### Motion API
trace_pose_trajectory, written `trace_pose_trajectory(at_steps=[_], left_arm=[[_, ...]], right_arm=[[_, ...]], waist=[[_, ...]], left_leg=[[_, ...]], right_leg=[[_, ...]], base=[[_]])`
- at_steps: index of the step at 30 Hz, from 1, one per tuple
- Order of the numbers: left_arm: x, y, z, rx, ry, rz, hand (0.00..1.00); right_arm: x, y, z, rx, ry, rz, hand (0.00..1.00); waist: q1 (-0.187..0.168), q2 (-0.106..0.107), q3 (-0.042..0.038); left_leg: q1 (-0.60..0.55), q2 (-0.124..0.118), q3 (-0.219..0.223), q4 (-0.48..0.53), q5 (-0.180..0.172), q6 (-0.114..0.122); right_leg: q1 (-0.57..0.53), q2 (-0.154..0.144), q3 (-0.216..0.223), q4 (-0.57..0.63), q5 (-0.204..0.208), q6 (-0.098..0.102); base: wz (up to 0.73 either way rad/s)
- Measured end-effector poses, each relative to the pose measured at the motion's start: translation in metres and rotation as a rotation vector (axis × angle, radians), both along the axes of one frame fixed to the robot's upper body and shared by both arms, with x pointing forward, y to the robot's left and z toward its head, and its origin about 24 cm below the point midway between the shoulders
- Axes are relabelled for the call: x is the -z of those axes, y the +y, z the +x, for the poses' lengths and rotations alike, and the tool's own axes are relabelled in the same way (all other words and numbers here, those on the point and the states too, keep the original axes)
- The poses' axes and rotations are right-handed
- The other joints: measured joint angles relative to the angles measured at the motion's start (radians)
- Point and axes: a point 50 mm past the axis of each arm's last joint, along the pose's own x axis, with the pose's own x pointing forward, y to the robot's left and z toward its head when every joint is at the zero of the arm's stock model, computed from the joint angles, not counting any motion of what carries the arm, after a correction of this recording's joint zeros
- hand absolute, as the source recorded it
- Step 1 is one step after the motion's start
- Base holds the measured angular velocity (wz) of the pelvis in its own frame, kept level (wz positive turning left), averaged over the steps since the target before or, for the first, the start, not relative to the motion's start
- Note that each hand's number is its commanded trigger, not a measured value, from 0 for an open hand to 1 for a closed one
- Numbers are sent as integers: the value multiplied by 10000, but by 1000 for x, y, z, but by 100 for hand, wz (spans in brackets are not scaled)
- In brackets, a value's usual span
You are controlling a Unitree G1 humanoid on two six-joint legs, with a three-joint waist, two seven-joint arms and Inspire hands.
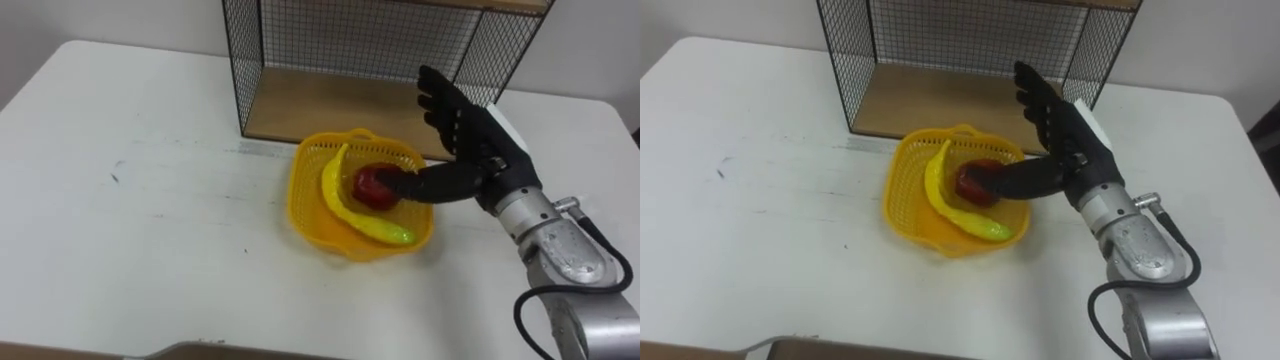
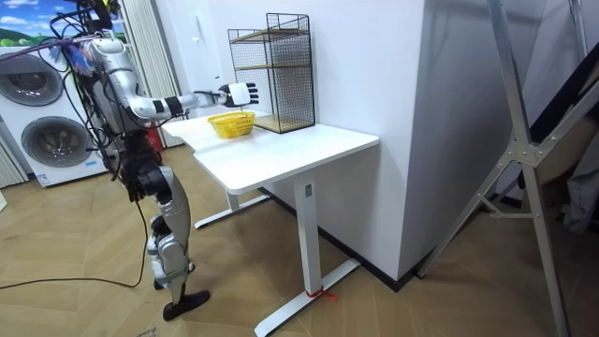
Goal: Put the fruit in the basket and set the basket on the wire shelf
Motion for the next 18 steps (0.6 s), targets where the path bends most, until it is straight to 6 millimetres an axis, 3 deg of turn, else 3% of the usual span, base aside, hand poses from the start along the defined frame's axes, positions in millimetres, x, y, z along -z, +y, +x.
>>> trace_pose_trajectory(at_steps=[3, 4, 6, 8, 10, 12, 14, 18], left_arm=[[-9, 27, 9, -4013, -1465, 789, 0], [-12, 34, 13, -4472, -1690, 987, 0], [-29, 67, 40, -6191, -2906, 1874, 0], [-46, 90, 62, -6821, -3849, 2644, 0], [-62, 105, 79, -7551, -4667, 3189, 0], [-93, 124, 109, -7801, -5638, 4045, 0], [-118, 134, 127, -7831, -6303, 4735, 0], [-172, 152, 142, -8035, -7140, 6865, 0]], right_arm=[[1, -17, -7, 920, 172, 83, 0], [0, -19, -7, 1005, 203, -30, 0], [2, -26, -11, 1328, 351, -415, 0], [6, -32, -17, 1611, 620, -764, 0], [11, -35, -21, 1943, 903, -941, 0], [13, -39, -28, 2511, 1025, -1007, 0], [11, -41, -29, 2762, 891, -1021, 0], [0, -56, -33, 3761, 414, -1171, 0]], waist=[[277, 216, -10], [280, 273, -22], [388, 494, -48], [557, 602, -83], [511, 726, -132], [566, 741, -147], [697, 749, -145], [787, 729, -158]], left_leg=[[103, -15, -68, 0, 0, 0], [110, -16, -74, 6, 0, 0], [118, -16, -105, 12, 16, 13], [142, -23, -79, 8, 27, 25], [64, -61, -83, 22, 46, 54], [15, -109, -118, -43, 86, 85], [61, -118, -19, -59, 91, 93], [111, -174, 2, -139, 89, 96]], right_leg=[[160, 3, -20, -55, -1, -2], [164, 3, -24, -55, -1, -2], [173, 0, -86, -19, -2, -4], [179, -11, -105, 5, -2, -3], [130, -64, -197, 25, -8, 7], [24, -57, -192, 53, -19, 25], [-19, -38, -3, 93, -18, 33], [-28, -83, 74, 19, 13, 93]], base=[[6], [10], [5], [-3], [2], [2], [-20], [-11]])
